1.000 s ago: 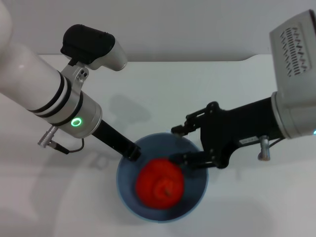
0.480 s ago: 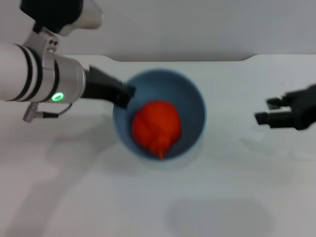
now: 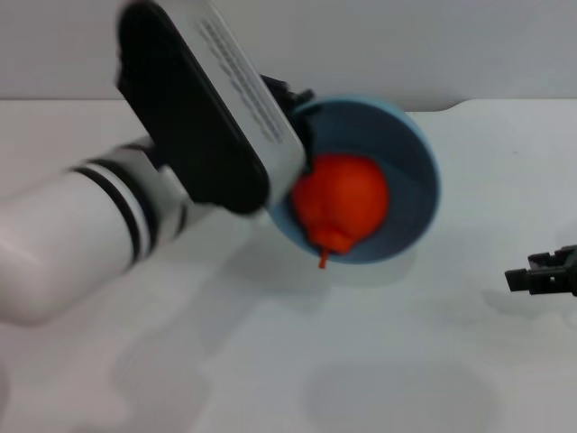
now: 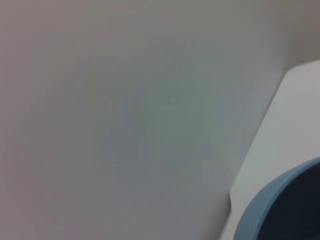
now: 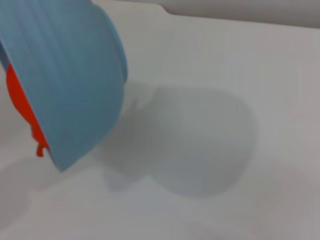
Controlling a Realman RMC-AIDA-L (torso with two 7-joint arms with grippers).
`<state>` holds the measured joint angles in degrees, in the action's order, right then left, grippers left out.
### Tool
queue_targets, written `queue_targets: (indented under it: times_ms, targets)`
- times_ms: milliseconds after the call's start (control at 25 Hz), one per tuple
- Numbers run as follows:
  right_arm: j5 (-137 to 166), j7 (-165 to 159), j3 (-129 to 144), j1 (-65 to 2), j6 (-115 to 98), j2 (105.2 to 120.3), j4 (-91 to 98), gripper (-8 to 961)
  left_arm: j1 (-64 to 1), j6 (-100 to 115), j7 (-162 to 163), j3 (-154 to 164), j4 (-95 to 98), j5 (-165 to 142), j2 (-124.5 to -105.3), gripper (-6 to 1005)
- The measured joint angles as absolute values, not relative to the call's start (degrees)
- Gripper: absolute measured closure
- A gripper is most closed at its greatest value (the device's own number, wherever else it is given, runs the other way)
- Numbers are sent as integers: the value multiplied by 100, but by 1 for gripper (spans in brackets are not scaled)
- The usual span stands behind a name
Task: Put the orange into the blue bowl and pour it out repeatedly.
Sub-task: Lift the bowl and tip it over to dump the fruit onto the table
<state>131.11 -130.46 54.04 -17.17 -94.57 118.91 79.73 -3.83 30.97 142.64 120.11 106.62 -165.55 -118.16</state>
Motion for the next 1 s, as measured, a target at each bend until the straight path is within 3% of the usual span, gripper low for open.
queue_targets:
  times_ms: [320, 560, 1000]
  targets:
    - [13115, -13049, 5337, -1669, -9504, 11896, 7974, 450, 72, -625, 12088, 12930, 8977, -16546, -11866, 1001]
    - [13115, -13051, 5228, -1682, -9513, 11886, 8027, 450, -4, -3432, 10244, 13412, 7531, -16174, -11897, 1000]
    - [13114, -13052, 5235, -1760, -9513, 11882, 8010, 448, -436, -4650, 8932, 13841, 6759, -15044, -11872, 1000]
